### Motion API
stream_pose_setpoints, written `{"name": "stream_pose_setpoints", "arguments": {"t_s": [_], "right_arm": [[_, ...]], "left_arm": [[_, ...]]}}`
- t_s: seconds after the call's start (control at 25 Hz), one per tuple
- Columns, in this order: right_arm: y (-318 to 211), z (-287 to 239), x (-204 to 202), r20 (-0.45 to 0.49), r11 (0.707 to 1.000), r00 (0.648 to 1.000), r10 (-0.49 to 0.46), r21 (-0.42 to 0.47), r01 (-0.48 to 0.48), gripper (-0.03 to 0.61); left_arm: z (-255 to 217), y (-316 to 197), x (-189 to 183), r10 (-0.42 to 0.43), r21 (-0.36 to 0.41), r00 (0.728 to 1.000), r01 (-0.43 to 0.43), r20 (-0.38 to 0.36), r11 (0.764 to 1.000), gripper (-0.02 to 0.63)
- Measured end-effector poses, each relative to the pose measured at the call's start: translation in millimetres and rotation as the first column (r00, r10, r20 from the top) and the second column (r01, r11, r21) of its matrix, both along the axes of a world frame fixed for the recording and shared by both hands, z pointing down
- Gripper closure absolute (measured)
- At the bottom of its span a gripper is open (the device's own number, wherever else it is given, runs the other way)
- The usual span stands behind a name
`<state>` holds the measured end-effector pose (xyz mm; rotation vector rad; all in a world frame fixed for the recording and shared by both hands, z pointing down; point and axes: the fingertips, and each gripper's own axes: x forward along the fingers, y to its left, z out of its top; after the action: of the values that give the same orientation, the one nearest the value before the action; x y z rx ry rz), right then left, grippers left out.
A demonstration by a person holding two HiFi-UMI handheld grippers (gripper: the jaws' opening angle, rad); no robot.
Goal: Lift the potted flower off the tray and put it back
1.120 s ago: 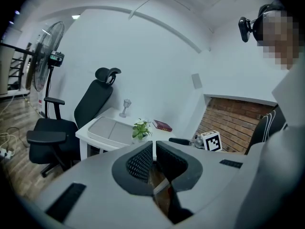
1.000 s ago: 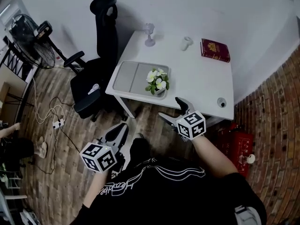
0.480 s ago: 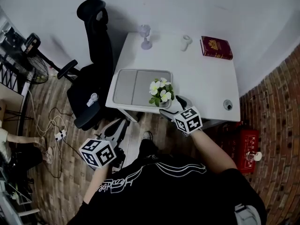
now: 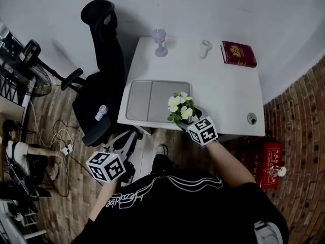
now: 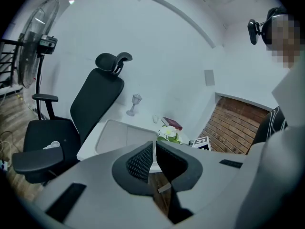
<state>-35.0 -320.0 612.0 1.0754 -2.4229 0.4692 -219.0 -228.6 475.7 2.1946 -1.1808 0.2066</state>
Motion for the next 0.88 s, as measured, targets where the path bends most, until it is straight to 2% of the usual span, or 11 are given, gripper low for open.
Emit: {"name": "stream_pose_setpoints", "arguments": {"t_s": [0.2,0.52,0.88], "right_arm": [[-1.0,1.5,-5.0,-0.013,1.0,1.0,-0.011,0.01,0.012,0.239],[-4.3,-0.8,-5.1,-0.013,1.0,1.0,-0.016,0.023,0.016,0.244],[0.2,-26.4,-5.6,0.056,0.998,0.998,-0.022,0.053,0.019,0.244]], "left_arm": [[3.4,-5.7,-5.1,-0.004,-0.007,1.0,0.004,0.009,1.0,0.568],[6.7,-4.7,-5.8,-0.016,-0.019,1.0,0.016,0.018,1.0,0.568],[5.5,2.5,-4.6,-0.032,-0.014,0.999,0.033,0.023,0.999,0.568]]}}
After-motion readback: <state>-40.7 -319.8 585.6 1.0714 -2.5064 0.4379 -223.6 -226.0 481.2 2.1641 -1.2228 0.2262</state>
